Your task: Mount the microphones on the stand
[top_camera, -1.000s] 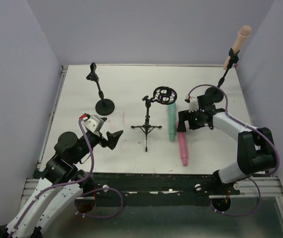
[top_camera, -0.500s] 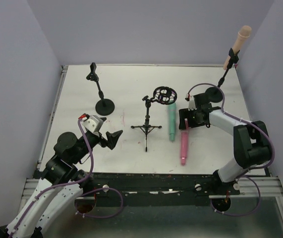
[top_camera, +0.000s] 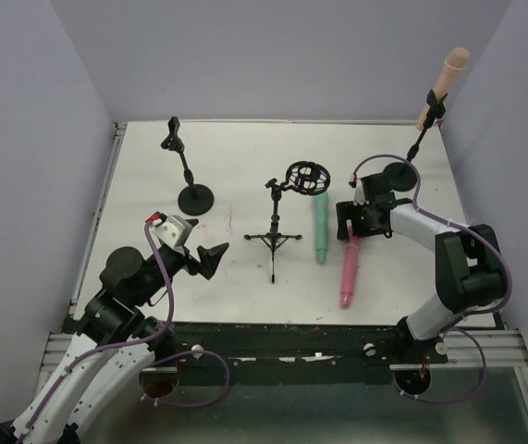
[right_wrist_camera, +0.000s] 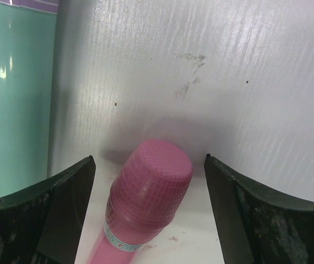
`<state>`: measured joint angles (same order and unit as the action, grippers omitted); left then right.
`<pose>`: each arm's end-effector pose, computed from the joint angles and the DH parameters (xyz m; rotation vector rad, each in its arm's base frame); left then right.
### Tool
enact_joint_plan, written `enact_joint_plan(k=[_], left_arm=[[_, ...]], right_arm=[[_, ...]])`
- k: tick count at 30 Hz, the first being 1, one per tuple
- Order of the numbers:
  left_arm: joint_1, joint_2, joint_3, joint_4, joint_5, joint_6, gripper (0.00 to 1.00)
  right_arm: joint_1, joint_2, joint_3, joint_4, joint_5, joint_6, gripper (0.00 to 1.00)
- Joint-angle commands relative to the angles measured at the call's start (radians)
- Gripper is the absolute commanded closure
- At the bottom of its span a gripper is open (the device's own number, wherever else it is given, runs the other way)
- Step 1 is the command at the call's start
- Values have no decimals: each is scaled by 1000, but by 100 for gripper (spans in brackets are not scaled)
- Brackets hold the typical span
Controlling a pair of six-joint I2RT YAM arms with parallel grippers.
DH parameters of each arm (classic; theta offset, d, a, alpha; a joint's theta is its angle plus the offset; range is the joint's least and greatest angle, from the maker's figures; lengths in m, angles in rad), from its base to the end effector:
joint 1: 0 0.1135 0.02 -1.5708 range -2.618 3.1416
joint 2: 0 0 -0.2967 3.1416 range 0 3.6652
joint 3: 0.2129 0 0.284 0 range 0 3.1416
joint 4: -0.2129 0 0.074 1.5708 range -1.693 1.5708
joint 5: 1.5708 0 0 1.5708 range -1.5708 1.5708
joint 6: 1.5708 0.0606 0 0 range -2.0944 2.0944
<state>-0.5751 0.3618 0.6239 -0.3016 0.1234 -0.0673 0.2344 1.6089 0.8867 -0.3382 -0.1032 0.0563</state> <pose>0.1043 -0.0765 0.3431 0.5061 1.5627 -0.5937 0.3340 0.0862 0.1544 -0.2704 2.6280 0.2348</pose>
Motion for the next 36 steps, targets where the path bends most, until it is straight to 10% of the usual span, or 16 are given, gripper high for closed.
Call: enact_joint_plan(k=[1, 14, 36], left_arm=[[6, -21, -13, 2, -11, 9, 2], [55, -118, -82, -11, 12, -28, 2], [73, -118, -85, 7, 55, -42, 2]], right_arm=[[2, 25, 23, -7, 14, 22, 14], [-40, -16, 26, -4, -58, 40, 58], [-75, -262, 119, -24, -112, 11, 64]])
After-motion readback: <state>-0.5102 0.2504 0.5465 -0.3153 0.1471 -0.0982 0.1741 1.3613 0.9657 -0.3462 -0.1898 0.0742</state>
